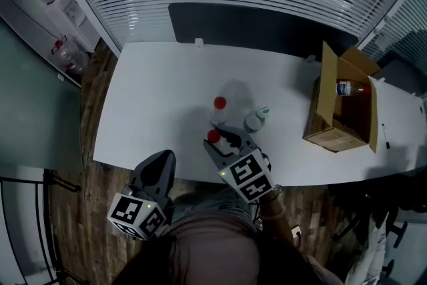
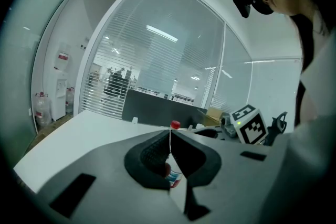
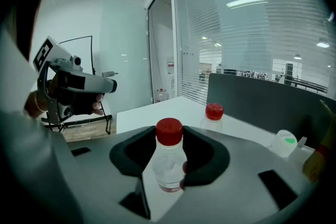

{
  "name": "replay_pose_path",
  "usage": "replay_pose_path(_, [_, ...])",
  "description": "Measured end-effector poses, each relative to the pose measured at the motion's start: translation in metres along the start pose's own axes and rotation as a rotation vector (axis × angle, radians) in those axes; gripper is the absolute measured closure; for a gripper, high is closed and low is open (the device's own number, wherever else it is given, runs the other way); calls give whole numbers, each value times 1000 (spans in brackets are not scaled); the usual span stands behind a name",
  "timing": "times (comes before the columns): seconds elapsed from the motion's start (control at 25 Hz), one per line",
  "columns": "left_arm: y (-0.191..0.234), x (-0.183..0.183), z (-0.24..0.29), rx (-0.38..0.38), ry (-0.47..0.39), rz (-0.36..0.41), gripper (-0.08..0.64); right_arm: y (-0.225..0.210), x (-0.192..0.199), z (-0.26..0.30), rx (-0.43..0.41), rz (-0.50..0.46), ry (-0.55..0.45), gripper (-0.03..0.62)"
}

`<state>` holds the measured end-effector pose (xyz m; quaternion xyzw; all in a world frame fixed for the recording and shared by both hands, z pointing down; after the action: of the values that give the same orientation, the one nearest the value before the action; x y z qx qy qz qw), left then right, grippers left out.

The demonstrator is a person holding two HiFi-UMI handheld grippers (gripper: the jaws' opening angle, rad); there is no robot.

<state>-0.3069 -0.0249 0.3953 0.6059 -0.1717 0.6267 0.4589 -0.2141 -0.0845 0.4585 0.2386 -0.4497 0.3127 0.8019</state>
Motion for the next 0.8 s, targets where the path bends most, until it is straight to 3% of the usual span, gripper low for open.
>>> replay_pose_path(0.8, [-3, -3, 18, 63, 27, 6, 551, 4, 6, 1, -23, 29, 17, 418])
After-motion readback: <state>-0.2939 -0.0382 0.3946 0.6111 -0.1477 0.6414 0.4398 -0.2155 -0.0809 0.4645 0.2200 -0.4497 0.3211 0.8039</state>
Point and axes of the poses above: the fingertips, and each gripper's own axes: z forward along the fingers, y to its left, x out of its underside, the point moved 2 cm from there along -z, backward along the fingers, and after that the axes turned 14 degrees about x, right-handed, at the moved point
